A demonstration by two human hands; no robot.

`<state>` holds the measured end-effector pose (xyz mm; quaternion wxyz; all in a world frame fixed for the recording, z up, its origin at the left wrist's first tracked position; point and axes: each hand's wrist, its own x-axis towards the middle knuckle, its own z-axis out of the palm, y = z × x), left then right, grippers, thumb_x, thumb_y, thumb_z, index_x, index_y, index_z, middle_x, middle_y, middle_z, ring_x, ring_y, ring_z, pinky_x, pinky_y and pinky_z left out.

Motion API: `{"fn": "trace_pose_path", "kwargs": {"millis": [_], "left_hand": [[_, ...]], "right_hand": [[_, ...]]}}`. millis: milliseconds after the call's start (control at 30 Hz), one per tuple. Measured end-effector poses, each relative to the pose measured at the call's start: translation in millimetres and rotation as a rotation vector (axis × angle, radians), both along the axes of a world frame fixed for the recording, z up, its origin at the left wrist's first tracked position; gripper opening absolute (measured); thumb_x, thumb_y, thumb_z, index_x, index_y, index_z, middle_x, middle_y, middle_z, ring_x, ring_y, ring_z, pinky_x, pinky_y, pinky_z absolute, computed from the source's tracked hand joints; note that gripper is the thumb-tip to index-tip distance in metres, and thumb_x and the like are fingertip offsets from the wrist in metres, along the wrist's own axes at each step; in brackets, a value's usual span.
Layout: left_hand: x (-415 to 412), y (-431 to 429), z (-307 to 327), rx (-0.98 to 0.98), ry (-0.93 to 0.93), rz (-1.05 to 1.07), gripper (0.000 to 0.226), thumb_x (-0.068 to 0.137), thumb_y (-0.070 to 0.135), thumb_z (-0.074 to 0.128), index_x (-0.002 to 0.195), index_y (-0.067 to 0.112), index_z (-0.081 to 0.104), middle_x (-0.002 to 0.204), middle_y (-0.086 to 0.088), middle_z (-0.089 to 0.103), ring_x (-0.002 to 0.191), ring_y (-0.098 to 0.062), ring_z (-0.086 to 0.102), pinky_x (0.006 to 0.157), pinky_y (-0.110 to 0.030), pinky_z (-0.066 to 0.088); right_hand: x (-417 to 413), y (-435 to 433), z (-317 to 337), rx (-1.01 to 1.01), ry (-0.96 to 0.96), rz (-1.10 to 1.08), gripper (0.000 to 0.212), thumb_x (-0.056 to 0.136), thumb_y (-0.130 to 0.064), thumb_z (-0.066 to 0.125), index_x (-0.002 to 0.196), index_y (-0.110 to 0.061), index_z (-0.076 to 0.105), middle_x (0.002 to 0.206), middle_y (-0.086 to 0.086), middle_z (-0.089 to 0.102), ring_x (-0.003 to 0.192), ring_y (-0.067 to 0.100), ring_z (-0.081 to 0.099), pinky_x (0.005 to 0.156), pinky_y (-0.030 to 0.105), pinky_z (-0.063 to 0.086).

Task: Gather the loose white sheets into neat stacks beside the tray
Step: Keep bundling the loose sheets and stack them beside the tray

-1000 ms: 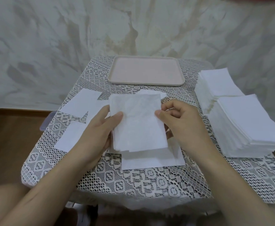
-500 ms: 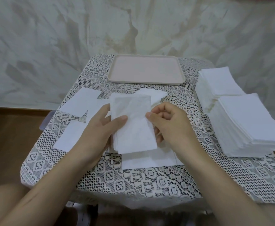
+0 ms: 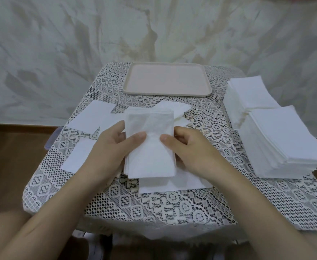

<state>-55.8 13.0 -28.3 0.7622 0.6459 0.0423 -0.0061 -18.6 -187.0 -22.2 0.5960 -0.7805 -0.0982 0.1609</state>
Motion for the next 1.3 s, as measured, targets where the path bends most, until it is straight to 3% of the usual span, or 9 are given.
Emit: {"fn": "trace_pose_path", "kwargs": {"millis": [67,133,200,367,600,800,1000,1133,1300], "left_hand": [[1.3,4.0,0.4,0.012,0.005,0.035,0.031,0.093,0.014,0.067,0.124,0.010,0.069,0.110,-0.013,0.080,0.097,-0.029,0.079,0.071,-0.035,0.065],[1.6,9.3,-0.1,0.059,0.011,0.062,0.026,0.097,0.014,0.066,0.122,0.011,0.070,0.107,-0.011,0.080,0.093,-0.027,0.079,0.063,-0.032,0.063],[1.4,13.5,-0.3,0.090,0.016,0.076,0.023,0.098,0.015,0.066,0.120,0.013,0.072,0.106,-0.010,0.081,0.092,-0.026,0.079,0.062,-0.033,0.063],[0.5,16.9,-0.5,0.128,0.012,0.075,0.029,0.095,0.024,0.068,0.122,0.018,0.072,0.110,-0.008,0.080,0.098,-0.028,0.078,0.078,-0.042,0.061],[1.1,16.5,-0.7,0.112,0.008,0.058,0.025,0.099,0.019,0.065,0.123,0.018,0.071,0.111,-0.005,0.080,0.100,-0.026,0.078,0.078,-0.040,0.061],[3.2,16.5,-0.9,0.114,0.009,0.046,0.025,0.098,0.019,0.065,0.123,0.017,0.070,0.110,-0.006,0.080,0.097,-0.025,0.078,0.064,-0.028,0.060],[0.3,12.9,3.5,0.095,0.011,0.039,0.028,0.098,0.020,0.065,0.125,0.013,0.069,0.093,-0.003,0.078,0.067,-0.015,0.073,0.044,-0.020,0.051],[0.5,14.1,2.4,0.098,0.003,0.028,0.039,0.089,0.028,0.068,0.126,0.014,0.069,0.104,-0.006,0.080,0.083,-0.021,0.077,0.051,-0.023,0.056],[1.7,16.6,1.9,0.121,0.007,0.027,0.041,0.087,0.032,0.069,0.125,0.018,0.070,0.110,-0.007,0.080,0.092,-0.026,0.078,0.055,-0.027,0.058]], "right_hand": [[4.6,-8.3,-2.3,-0.107,-0.099,0.003,0.012,0.100,-0.025,0.063,0.095,-0.022,0.074,0.079,-0.008,0.074,0.062,0.013,0.063,0.064,0.029,0.046],[9.6,-19.2,-5.9,-0.342,-0.236,-0.016,0.007,0.096,-0.028,0.068,0.092,-0.029,0.074,0.088,-0.017,0.073,0.075,0.000,0.062,0.074,0.029,0.048],[9.4,-26.6,-4.4,-0.503,-0.299,-0.001,0.005,0.091,-0.035,0.073,0.094,-0.031,0.073,0.097,-0.018,0.070,0.089,-0.003,0.061,0.081,0.028,0.048],[5.9,-27.0,-1.8,-0.657,-0.360,0.093,0.022,0.089,-0.040,0.075,0.107,-0.031,0.068,0.100,-0.014,0.059,0.083,0.004,0.053,0.070,0.028,0.038],[9.1,-25.6,-1.9,-0.644,-0.294,0.119,0.018,0.084,-0.044,0.079,0.088,-0.029,0.069,0.082,-0.011,0.066,0.075,0.004,0.059,0.066,0.027,0.043],[8.2,-28.7,-1.3,-0.637,-0.297,0.109,0.015,0.089,-0.038,0.076,0.083,-0.027,0.067,0.081,-0.010,0.066,0.073,0.005,0.058,0.063,0.025,0.041],[9.3,-46.9,1.8,-0.644,-0.348,-0.004,0.017,0.093,-0.036,0.071,0.085,-0.025,0.061,0.078,-0.010,0.065,0.075,0.009,0.059,0.068,0.029,0.044],[8.4,-42.9,1.6,-0.638,-0.279,0.042,0.023,0.084,-0.046,0.077,0.093,-0.030,0.063,0.089,-0.013,0.065,0.083,0.006,0.059,0.068,0.030,0.045],[12.0,-45.5,5.0,-0.600,-0.247,0.116,0.020,0.087,-0.038,0.077,0.080,-0.024,0.065,0.082,-0.010,0.064,0.077,0.012,0.059,0.061,0.031,0.038]]}}
